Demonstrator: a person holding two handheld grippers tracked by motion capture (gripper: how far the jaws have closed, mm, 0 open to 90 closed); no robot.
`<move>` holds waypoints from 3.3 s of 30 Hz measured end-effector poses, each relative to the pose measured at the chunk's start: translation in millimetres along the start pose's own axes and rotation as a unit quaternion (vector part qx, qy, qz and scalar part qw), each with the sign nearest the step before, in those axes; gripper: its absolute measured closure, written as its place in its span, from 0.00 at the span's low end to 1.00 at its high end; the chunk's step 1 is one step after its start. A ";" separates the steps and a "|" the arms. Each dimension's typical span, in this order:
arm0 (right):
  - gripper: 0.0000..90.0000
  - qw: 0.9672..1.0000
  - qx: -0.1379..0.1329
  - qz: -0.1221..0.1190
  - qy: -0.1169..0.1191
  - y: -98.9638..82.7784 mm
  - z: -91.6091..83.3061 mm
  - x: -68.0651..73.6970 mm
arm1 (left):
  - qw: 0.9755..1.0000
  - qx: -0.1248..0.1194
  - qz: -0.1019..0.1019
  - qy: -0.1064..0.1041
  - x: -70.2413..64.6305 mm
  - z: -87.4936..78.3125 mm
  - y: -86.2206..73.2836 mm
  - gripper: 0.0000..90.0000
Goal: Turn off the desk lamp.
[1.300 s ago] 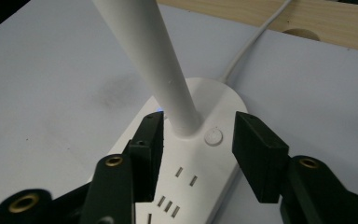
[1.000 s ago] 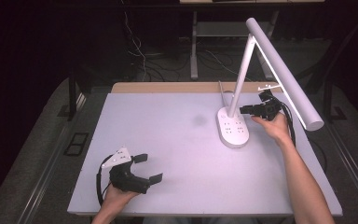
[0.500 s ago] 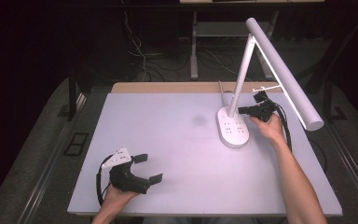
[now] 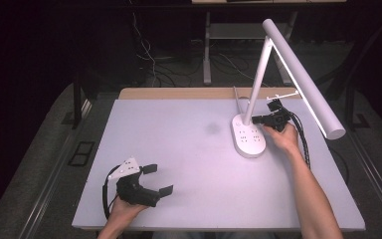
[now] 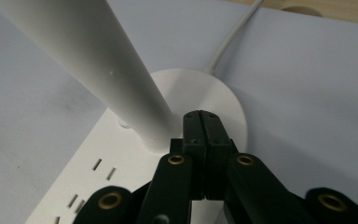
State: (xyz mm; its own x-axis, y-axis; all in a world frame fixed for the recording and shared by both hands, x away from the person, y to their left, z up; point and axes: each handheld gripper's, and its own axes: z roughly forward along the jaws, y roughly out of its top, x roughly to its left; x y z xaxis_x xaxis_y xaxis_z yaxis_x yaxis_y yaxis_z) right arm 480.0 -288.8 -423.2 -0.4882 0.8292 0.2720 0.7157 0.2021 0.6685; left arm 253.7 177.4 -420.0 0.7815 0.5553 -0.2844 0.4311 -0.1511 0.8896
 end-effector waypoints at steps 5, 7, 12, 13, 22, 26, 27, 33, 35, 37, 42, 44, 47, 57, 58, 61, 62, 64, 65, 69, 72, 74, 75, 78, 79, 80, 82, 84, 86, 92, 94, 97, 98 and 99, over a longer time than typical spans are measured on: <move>1.00 1.000 0.004 0.001 -0.009 -0.3 0.4 0.2 | 1.000 0.001 0.002 0.000 0.3 -0.5 0.3 0.00; 1.00 1.000 0.004 0.008 -0.009 -1.2 0.7 -0.3 | 1.000 0.000 0.001 0.000 0.2 -0.5 0.0 0.00; 1.00 1.000 0.005 -0.004 -0.027 0.0 1.7 5.0 | 1.000 0.001 0.002 0.000 -0.1 -0.5 -0.2 0.00; 1.00 0.999 0.006 -0.008 -0.031 0.7 1.8 6.3 | 1.000 0.001 0.002 0.000 0.3 -0.4 -0.2 0.00; 1.00 1.000 0.007 0.000 -0.026 2.4 0.7 6.3 | 1.000 0.002 0.000 0.000 0.9 0.5 -0.2 0.00; 1.00 1.000 0.008 0.000 -0.026 2.4 0.7 6.5 | 1.000 0.003 0.002 0.000 0.1 0.8 -0.3 0.00; 1.00 1.000 0.005 0.001 -0.026 1.5 0.9 5.6 | 1.000 0.003 0.002 0.000 0.1 0.7 -0.3 0.00; 1.00 0.999 0.008 -0.003 -0.033 1.3 1.4 7.2 | 1.000 0.004 0.002 0.000 0.3 1.0 -0.3 0.00; 1.00 0.999 0.006 -0.003 -0.033 0.7 1.9 6.6 | 1.000 0.004 0.002 0.000 0.0 1.2 -0.3 0.00; 1.00 0.999 0.005 -0.001 -0.033 0.2 2.4 6.7 | 1.000 0.004 0.003 0.000 -0.5 1.4 -0.3 0.00; 1.00 0.999 0.007 0.005 -0.032 0.3 1.3 6.7 | 1.000 0.003 0.003 0.000 -0.9 1.2 -0.4 0.00; 1.00 0.999 0.010 0.003 -0.035 1.7 1.4 7.8 | 1.000 0.003 0.002 0.000 -0.4 0.6 -0.3 0.00; 1.00 0.999 0.012 0.005 -0.036 3.3 0.8 9.4 | 1.000 0.002 0.000 0.000 0.0 0.5 -0.2 0.00; 1.00 0.999 0.013 0.005 -0.028 2.4 1.1 9.7 | 1.000 0.004 0.003 0.000 -0.5 1.4 -0.4 0.00; 1.00 1.000 0.010 0.006 -0.029 2.3 2.1 10.5 | 1.000 0.004 0.003 0.000 -0.5 1.4 -0.4 0.00; 1.00 0.999 0.015 -0.005 -0.041 3.2 3.7 14.0 | 1.000 0.004 0.003 0.000 -0.4 1.1 -0.5 0.00; 1.00 0.999 0.014 -0.002 -0.041 3.3 3.9 13.6 | 1.000 0.004 0.003 0.000 -0.7 0.9 -0.4 0.00; 1.00 0.999 0.012 0.005 -0.038 2.7 3.6 13.3 | 1.000 0.004 0.004 -0.001 -0.7 0.8 -0.5 0.00; 1.00 0.999 0.012 0.006 -0.038 2.6 3.3 13.5 | 1.000 0.004 0.003 -0.001 -0.8 0.5 -0.5 0.00; 1.00 0.999 0.014 -0.004 -0.043 2.5 2.7 15.1 | 1.000 0.003 0.003 -0.001 -0.4 0.4 -0.4 0.00; 1.00 0.999 0.008 -0.001 -0.039 2.3 2.0 13.9 | 1.000 0.003 0.002 -0.001 -0.4 0.9 -0.5 0.00; 1.00 0.999 0.009 0.010 -0.033 2.1 1.4 12.6 | 1.000 0.005 0.003 0.000 -0.2 1.0 -0.5 0.00; 1.00 0.999 0.005 0.014 -0.034 1.9 0.9 11.5 | 1.000 0.006 0.003 -0.001 -0.1 1.1 -0.6 0.00; 1.00 0.999 -0.003 0.016 -0.034 2.7 -3.3 11.9 | 1.000 0.006 0.003 -0.001 -0.1 1.2 -0.6 0.00; 1.00 0.999 -0.005 0.015 -0.035 3.5 -5.6 12.4 | 1.000 0.005 0.002 -0.001 0.0 1.4 -0.6 0.00; 1.00 0.999 -0.009 0.014 -0.032 3.9 -7.6 12.6 | 1.000 0.006 0.002 -0.001 0.0 1.6 -0.6 0.00; 1.00 0.999 -0.012 0.013 -0.031 4.6 -12.1 13.8 | 1.000 0.006 0.003 -0.002 -0.2 2.4 -0.4 0.00; 1.00 0.999 -0.016 0.006 -0.033 5.1 -14.3 13.3 | 1.000 0.006 0.001 -0.003 -0.8 2.7 -0.5 0.00; 1.00 0.999 -0.022 0.009 -0.032 5.5 -20.5 14.7 | 1.000 0.007 0.003 -0.004 -1.4 2.8 -0.5 0.00; 1.00 0.999 -0.025 0.017 -0.028 6.4 -31.0 17.1 | 1.000 0.007 0.003 -0.003 -1.2 2.4 -0.7 0.00; 0.83 0.999 -0.029 0.014 -0.037 6.7 -36.7 18.1 | 1.000 0.005 0.003 -0.003 -1.4 2.5 -0.5 0.00; 0.79 0.999 -0.033 0.015 -0.041 4.1 -44.1 18.6 | 1.000 0.007 0.004 -0.005 -2.1 3.6 -0.4 0.00; 0.79 0.999 -0.033 0.015 -0.041 4.1 -44.1 18.6 | 1.000 0.007 0.004 -0.005 -2.1 3.6 -0.4 0.00; 0.74 0.998 -0.037 0.016 -0.046 0.5 -48.6 18.6 | 1.000 0.008 0.005 -0.005 -2.4 3.9 -0.4 0.00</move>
State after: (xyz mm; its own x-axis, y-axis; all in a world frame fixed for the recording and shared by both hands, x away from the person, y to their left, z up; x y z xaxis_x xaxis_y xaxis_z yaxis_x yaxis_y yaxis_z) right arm 447.1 -298.6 -384.2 -0.4155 0.8795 0.2320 0.6902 0.1387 0.7102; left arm 253.4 172.9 -421.1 0.7904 0.5450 -0.2798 0.4308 -0.1696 0.8864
